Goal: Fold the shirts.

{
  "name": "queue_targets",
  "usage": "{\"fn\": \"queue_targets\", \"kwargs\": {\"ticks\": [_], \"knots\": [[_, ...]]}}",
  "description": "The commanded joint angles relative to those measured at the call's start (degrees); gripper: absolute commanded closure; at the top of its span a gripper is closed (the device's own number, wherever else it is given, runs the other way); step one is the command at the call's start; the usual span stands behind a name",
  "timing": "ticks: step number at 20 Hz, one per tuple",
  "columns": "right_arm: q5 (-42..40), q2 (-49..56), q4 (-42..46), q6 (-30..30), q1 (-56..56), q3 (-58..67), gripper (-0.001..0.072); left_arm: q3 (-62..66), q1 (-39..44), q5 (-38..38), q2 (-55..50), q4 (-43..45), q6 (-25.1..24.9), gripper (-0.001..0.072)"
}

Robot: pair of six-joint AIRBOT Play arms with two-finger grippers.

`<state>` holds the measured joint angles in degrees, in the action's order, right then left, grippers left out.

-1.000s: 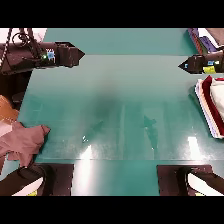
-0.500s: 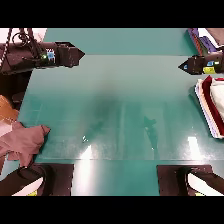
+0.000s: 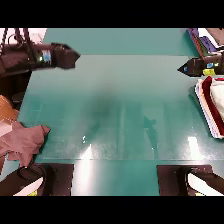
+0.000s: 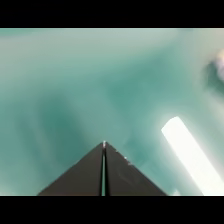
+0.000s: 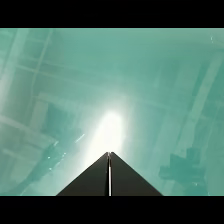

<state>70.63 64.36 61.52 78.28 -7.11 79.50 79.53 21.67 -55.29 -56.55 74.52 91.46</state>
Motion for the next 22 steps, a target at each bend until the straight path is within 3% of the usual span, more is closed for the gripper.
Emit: {"fn": "queue_targets", "kwargs": {"ticks": [1, 4, 6, 8, 14, 21, 22], "knots": [[0.55, 0.02, 0.00, 0.00, -0.04, 0.02, 0.0688, -0.87, -0.07, -23.67, 2.97, 20.57, 6.29, 0.0684], [0.52, 0.02, -0.02, 0.00, -0.04, 0.02, 0.0688, -8.09, -0.07, -38.82, 5.81, 37.99, 7.67, 0.0651], [0.55, 0.02, -0.02, 0.00, -0.04, 0.02, 0.0688, -15.52, -0.07, -41.66, 6.95, 42.40, 8.11, 0.0120], [0.57, 0.02, -0.02, 0.00, -0.04, 0.02, 0.0688, -23.26, -0.07, -40.68, 7.17, 43.63, 8.70, 0.0177], [2.01, 0.02, 0.00, 0.00, -0.04, 0.02, 0.0688, -44.19, -0.07, -33.11, 7.17, 43.58, 16.26, 0.0176], [1.99, 0.02, 0.00, 0.00, -0.04, 0.02, 0.0688, -49.77, -0.07, -31.58, 7.17, 43.17, 21.44, 0.0180], [1.99, 0.02, 0.00, 0.00, -0.04, 0.02, 0.0688, -49.77, -0.07, -31.89, 7.17, 43.12, 22.75, 0.0348]]}}
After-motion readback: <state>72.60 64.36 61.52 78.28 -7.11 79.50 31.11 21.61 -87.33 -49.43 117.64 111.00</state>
